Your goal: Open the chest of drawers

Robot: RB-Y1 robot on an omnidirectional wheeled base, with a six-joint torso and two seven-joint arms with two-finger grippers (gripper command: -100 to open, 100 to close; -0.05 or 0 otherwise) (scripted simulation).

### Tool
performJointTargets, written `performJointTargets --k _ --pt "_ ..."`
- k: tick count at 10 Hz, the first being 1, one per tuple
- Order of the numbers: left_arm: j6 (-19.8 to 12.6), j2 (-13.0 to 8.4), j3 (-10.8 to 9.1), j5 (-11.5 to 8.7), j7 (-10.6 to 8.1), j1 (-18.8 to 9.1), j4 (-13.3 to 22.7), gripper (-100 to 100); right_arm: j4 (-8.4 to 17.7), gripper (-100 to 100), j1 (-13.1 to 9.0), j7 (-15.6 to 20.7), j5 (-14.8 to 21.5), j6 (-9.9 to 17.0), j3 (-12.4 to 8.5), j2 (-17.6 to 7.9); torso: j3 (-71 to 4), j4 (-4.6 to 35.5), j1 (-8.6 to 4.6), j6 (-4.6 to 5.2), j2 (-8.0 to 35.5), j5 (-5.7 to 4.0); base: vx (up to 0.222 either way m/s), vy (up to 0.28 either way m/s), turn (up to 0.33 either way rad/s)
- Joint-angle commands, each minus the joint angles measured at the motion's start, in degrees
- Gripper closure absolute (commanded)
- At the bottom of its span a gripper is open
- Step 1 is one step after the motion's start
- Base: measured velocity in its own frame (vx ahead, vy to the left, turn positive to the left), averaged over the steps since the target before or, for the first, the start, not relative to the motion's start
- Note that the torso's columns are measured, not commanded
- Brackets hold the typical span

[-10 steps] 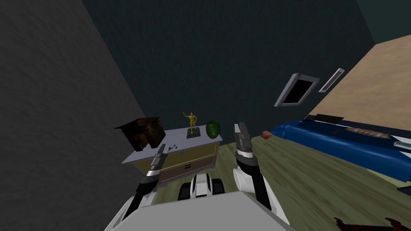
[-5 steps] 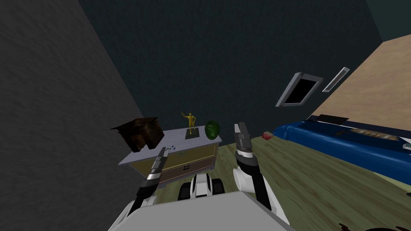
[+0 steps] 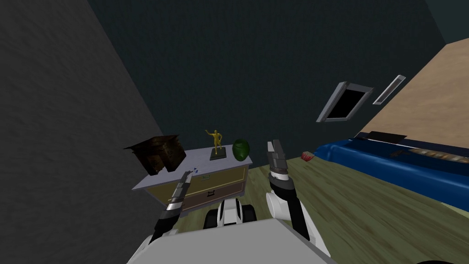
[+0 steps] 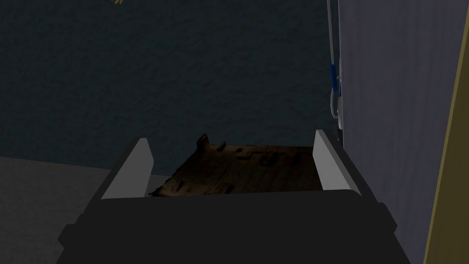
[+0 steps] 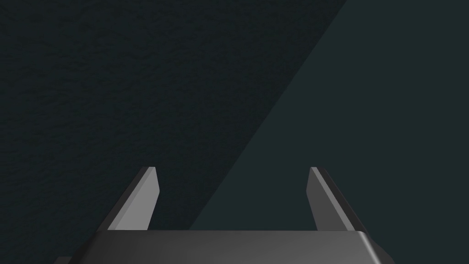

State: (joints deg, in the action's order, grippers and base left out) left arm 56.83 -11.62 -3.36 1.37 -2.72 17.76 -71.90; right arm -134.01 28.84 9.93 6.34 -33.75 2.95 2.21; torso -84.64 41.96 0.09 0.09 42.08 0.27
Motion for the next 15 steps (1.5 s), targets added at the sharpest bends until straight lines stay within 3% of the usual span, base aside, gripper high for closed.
performJointTargets --k 1,3,5,6,8,11,15 --pt "1.32 0.68 0.16 0.31 0.03 -0.23 4.16 -100 0.00 0 0.00 0.00 0.00 0.00 0.00 0.00 -0.05 -0.12 0.07 0.04 -0.12 0.13 0.029 -0.021 0.016" --pt "4.08 1.45 -0.25 0.50 -0.03 -1.20 8.36 -100 0.00 0 0.00 0.00 0.00 0.00 0.00 0.00 -0.13 -0.45 0.10 0.13 -0.36 0.41 0.033 -0.045 0.023" --pt "4.08 1.45 -0.25 0.50 -0.03 -1.20 9.62 -100 0.00 0 0.00 0.00 0.00 0.00 0.00 0.00 -0.18 -0.52 0.09 0.27 -0.47 0.50 0.018 -0.018 0.016" --pt "5.36 1.91 -0.44 0.59 -0.05 -1.66 11.89 -100 0.00 0 0.00 0.00 0.00 0.00 0.00 0.00 -0.16 -0.50 0.11 0.25 -0.42 0.49 0.010 -0.022 -0.009" --pt "5.36 1.91 -0.44 0.59 -0.05 -1.66 12.17 -100 0.00 0 0.00 0.00 0.00 0.00 0.00 0.00 -0.13 -0.02 -0.01 0.13 -0.28 0.03 -0.001 -0.042 -0.010" --pt "7.71 3.00 -0.82 0.75 -0.08 -2.50 16.86 -100 0.00 0 0.00 0.00 0.00 0.00 0.00 0.00 0.06 0.32 -0.12 -0.09 0.18 -0.28 0.028 -0.037 0.012" --pt "11.42 6.00 -1.45 0.99 -0.10 -3.82 24.34 -100 0.00 0 0.00 0.00 0.00 0.00 0.00 0.00 0.06 0.32 -0.12 -0.09 0.20 -0.28 0.034 -0.040 0.013"
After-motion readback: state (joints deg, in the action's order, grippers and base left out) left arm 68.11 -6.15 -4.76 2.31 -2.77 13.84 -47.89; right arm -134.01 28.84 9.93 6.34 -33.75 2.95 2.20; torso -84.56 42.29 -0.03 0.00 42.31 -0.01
